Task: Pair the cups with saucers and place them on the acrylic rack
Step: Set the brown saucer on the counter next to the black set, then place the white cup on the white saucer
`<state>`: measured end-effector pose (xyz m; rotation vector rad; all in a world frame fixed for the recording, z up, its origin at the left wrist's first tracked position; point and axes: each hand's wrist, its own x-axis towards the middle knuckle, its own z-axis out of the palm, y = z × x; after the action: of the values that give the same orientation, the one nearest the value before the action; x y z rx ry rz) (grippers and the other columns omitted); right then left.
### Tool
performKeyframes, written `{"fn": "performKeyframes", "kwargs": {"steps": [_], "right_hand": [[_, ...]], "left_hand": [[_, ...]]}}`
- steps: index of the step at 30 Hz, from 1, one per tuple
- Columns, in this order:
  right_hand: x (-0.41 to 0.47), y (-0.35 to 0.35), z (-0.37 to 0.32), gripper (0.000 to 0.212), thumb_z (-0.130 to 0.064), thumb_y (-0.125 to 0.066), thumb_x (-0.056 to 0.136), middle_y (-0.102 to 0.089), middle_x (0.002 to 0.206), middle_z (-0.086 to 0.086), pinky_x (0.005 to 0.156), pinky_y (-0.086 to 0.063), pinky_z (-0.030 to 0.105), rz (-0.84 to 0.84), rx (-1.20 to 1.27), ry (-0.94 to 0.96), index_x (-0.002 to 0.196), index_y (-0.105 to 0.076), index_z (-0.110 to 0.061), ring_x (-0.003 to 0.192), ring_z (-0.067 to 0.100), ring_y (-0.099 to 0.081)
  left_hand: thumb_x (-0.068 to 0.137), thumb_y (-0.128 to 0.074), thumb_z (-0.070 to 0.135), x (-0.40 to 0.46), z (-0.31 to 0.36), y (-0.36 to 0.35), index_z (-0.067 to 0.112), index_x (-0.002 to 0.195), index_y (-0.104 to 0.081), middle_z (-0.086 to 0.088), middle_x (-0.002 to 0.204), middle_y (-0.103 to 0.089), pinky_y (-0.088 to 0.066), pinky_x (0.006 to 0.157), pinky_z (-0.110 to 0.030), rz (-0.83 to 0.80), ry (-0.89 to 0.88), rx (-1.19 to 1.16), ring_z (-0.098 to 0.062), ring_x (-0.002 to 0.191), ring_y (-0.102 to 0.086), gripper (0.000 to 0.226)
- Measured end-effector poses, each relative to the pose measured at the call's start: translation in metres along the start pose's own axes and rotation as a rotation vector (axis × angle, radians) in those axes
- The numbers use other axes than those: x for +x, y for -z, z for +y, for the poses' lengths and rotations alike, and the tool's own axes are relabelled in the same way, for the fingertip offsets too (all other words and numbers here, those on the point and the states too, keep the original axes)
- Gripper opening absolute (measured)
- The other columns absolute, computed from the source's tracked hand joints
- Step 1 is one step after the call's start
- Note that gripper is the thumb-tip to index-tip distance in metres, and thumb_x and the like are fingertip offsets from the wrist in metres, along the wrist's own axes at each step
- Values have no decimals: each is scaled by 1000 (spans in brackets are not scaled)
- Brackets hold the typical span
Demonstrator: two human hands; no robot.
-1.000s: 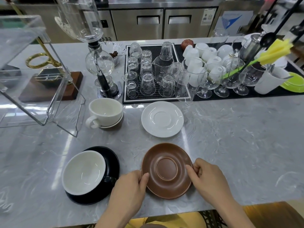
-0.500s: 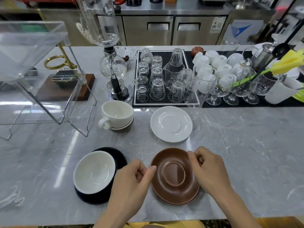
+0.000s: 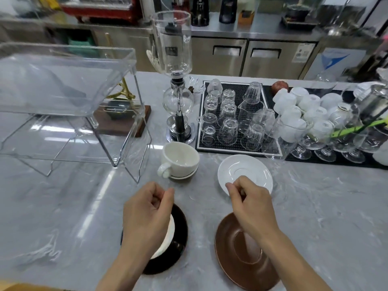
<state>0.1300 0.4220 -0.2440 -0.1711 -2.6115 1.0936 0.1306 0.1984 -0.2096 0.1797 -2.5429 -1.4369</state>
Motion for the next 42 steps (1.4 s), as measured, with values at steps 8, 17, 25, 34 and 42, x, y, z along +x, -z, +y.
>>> {"fn": "performKeyframes", "kwargs": {"steps": [8, 17, 25, 34, 42], "right_hand": [[41, -29, -24, 16, -26, -64, 92, -59, 59, -5, 60, -50, 39, -57, 22, 71, 79, -61, -18, 58, 19, -55], [72, -50, -27, 18, -23, -66, 90, -54, 70, -22, 67, -49, 24, -237, 42, 143, 107, -70, -27, 62, 5, -52], [84, -55, -24, 13, -15, -68, 88, -55, 66, -24, 69, -47, 20, -405, 88, 185, 97, -70, -24, 66, -5, -53], [81, -60, -25, 14, 3, -60, 87, -66, 88, 3, 76, -55, 42, -372, 66, 284, 95, -65, -8, 80, 18, -63], [79, -46, -33, 16, -1, -63, 86, -70, 90, -1, 70, -57, 40, -264, 85, 331, 95, -69, -12, 76, 1, -60]], "left_hand": [[83, -78, 39, 47, -15, 12, 21, 61, -59, 7, 52, -55, -41, 52, -13, 23, 22, 22, -4, 47, -48, 35], [77, -84, 39, 72, -26, 5, 37, 78, -70, 23, 72, -64, -41, 58, -8, -65, 42, 67, -4, 52, -51, 13], [77, -85, 21, 78, -29, 1, 43, 71, -67, 30, 67, -60, -38, 55, -9, -137, -37, 76, -5, 53, -47, 28], [75, -84, 2, 77, -32, -4, 21, 71, -68, 15, 62, -52, -35, 59, -10, -157, -182, 157, -1, 61, -50, 26], [74, -85, 0, 73, -18, 1, 16, 73, -70, 17, 64, -51, -34, 59, -12, -118, -255, 174, 0, 61, -48, 21]]}}
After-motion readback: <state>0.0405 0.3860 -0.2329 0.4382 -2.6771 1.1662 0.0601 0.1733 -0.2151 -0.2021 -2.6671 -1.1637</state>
